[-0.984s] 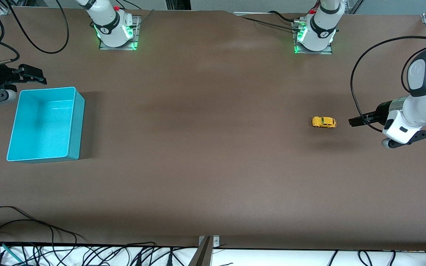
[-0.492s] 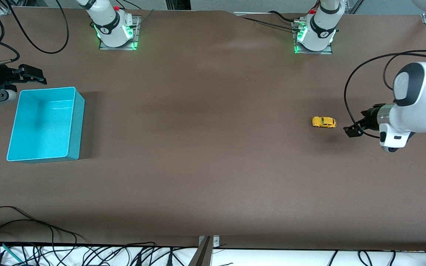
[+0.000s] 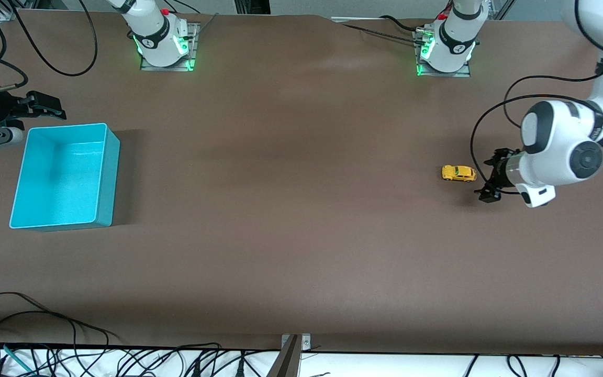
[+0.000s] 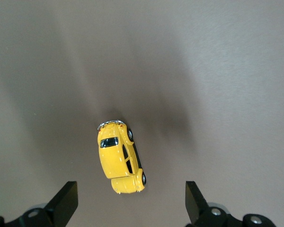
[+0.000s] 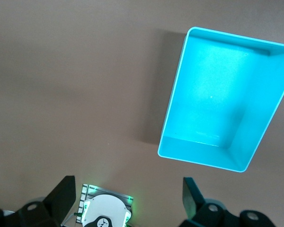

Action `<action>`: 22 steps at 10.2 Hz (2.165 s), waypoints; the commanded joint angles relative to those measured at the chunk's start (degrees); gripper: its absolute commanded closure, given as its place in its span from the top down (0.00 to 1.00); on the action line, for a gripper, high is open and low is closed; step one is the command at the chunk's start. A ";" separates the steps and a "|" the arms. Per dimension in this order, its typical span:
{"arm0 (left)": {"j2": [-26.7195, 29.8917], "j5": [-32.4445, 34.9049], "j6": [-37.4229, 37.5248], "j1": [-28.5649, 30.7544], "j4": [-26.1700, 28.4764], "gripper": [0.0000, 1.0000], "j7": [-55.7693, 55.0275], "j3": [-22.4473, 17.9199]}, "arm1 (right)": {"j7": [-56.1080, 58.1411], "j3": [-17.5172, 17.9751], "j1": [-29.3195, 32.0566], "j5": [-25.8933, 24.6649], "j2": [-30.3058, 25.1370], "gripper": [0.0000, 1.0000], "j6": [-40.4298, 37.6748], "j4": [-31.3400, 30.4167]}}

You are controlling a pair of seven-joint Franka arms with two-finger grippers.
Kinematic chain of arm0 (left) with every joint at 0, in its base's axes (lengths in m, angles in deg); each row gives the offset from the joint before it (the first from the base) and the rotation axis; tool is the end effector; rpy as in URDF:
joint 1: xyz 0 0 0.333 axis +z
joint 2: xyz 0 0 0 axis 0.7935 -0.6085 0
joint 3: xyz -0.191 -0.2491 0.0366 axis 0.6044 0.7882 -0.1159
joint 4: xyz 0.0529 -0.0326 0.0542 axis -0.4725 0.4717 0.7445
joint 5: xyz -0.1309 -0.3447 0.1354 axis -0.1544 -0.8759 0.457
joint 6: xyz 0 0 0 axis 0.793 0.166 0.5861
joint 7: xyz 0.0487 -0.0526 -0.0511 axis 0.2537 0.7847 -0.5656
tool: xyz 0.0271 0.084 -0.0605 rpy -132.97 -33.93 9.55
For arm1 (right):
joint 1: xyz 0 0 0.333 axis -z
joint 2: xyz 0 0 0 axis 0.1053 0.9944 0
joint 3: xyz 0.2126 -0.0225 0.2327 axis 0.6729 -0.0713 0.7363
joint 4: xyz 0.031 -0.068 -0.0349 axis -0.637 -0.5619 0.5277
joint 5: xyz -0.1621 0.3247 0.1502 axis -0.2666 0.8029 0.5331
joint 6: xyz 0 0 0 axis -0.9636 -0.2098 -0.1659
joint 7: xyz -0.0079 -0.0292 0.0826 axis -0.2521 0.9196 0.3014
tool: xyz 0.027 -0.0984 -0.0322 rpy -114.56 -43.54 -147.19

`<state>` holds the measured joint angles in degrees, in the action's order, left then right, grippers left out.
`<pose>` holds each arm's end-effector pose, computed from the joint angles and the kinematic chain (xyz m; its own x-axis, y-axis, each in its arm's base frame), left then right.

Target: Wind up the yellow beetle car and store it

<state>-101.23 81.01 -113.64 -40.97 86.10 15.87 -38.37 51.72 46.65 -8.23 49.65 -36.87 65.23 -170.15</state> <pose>0.5575 0.0134 0.2608 0.2678 0.9539 -0.1356 0.9360 -0.2909 -0.1983 0.5606 -0.0222 0.5635 0.9320 0.2676 -0.2444 0.2592 -0.9635 -0.0666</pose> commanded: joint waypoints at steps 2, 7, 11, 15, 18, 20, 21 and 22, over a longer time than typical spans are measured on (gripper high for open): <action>1.80 1.36 -13.16 -0.21 10.14 1.00 -7.48 0.19 | 0.99 0.03 0.42 0.17 0.44 1.00 -0.88 1.14; 1.72 9.02 -16.08 0.15 13.50 0.99 -15.93 0.37 | 0.99 0.03 0.42 0.26 0.44 1.00 -0.80 1.14; 0.23 9.02 -17.58 -0.38 13.41 0.94 -17.17 0.72 | 0.99 0.03 0.42 0.26 0.44 1.00 -0.80 1.23; -0.22 9.11 -18.02 -0.73 13.50 0.87 -17.26 0.72 | 0.99 0.03 0.42 0.26 0.44 1.00 -0.71 1.14; -1.27 9.11 -18.28 -0.91 13.41 0.81 -17.17 0.72 | 0.99 0.03 0.42 0.26 0.53 1.00 -0.53 1.23; -1.36 9.11 -18.54 -0.91 13.41 0.45 -17.17 0.72 | 0.90 0.03 0.42 0.26 0.88 1.00 -0.44 1.32; -1.19 9.11 -18.54 -0.91 13.32 0.23 -17.08 0.81 | 0.99 0.03 0.42 0.35 0.97 1.00 -0.44 1.32; -1.10 9.11 -18.46 -1.35 13.15 0.20 -17.08 0.72 | 0.99 0.03 0.34 0.17 0.97 1.00 -0.44 1.32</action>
<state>-102.66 88.59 -131.48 -41.62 99.11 0.16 -37.59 51.73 46.65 -8.21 49.64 -36.51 65.31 -170.15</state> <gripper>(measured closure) 0.551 0.000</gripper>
